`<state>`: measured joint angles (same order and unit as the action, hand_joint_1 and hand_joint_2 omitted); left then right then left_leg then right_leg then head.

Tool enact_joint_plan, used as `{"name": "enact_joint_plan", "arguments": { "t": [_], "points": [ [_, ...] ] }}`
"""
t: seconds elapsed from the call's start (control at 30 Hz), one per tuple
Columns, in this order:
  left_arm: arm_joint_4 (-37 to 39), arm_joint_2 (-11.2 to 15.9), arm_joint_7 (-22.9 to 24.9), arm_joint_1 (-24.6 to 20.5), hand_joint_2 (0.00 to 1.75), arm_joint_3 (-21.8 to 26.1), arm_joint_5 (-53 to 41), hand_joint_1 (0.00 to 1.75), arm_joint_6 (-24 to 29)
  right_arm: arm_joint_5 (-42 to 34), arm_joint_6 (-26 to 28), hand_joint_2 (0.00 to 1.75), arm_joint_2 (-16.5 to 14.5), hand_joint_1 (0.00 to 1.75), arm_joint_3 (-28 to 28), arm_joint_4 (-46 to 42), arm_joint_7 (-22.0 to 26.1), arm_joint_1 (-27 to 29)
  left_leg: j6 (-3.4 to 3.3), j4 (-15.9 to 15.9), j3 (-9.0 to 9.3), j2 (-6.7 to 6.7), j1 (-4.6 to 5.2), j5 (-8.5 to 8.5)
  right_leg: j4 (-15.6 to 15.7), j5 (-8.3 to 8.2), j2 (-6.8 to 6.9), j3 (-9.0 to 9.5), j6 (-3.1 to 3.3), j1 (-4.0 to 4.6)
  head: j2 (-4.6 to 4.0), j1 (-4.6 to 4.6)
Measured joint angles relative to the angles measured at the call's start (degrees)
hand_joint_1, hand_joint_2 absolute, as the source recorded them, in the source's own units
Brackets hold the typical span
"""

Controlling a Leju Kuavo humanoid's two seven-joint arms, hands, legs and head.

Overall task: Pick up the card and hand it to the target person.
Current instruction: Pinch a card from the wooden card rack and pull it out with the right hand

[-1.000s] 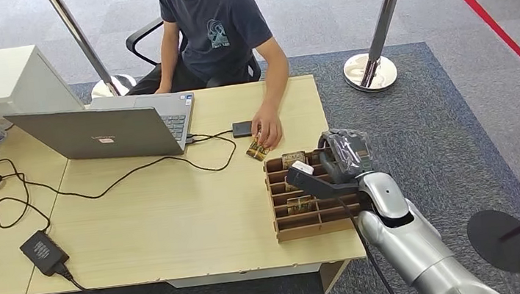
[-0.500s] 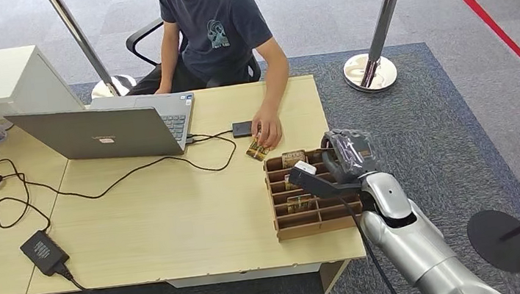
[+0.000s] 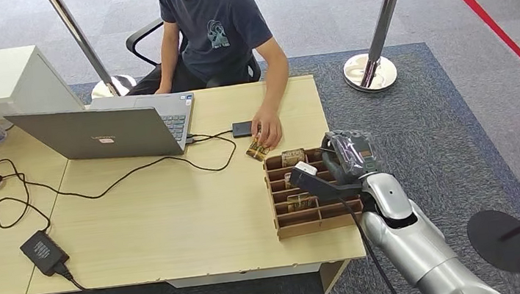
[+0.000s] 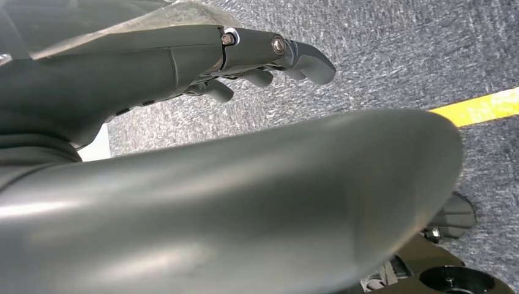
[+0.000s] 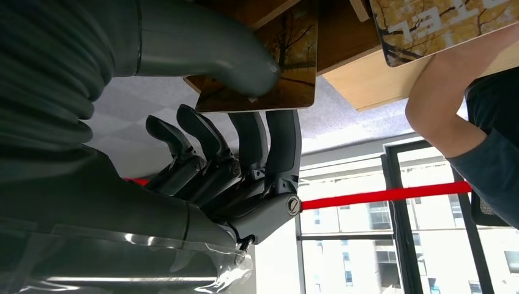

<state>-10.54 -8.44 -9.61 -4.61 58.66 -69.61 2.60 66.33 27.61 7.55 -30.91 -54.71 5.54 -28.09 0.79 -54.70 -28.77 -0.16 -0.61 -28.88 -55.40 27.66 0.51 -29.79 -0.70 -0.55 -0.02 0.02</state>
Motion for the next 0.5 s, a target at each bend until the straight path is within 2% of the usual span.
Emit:
{"name": "enact_joint_plan", "arguments": {
  "t": [0.5],
  "points": [
    [0.0, 0.0, 0.2, 0.0, 0.0, 0.0, 0.1, 0.0, -0.1, 1.2, -0.8, 1.75, -0.3, 1.75, 0.0, -1.1, -0.5, 0.4, 0.0, 0.0, -0.02, 0.0, 0.0, 0.0, 0.0, 0.0, 0.0, -0.01, 0.0, 0.0, 0.01, 0.0]
  ]
}}
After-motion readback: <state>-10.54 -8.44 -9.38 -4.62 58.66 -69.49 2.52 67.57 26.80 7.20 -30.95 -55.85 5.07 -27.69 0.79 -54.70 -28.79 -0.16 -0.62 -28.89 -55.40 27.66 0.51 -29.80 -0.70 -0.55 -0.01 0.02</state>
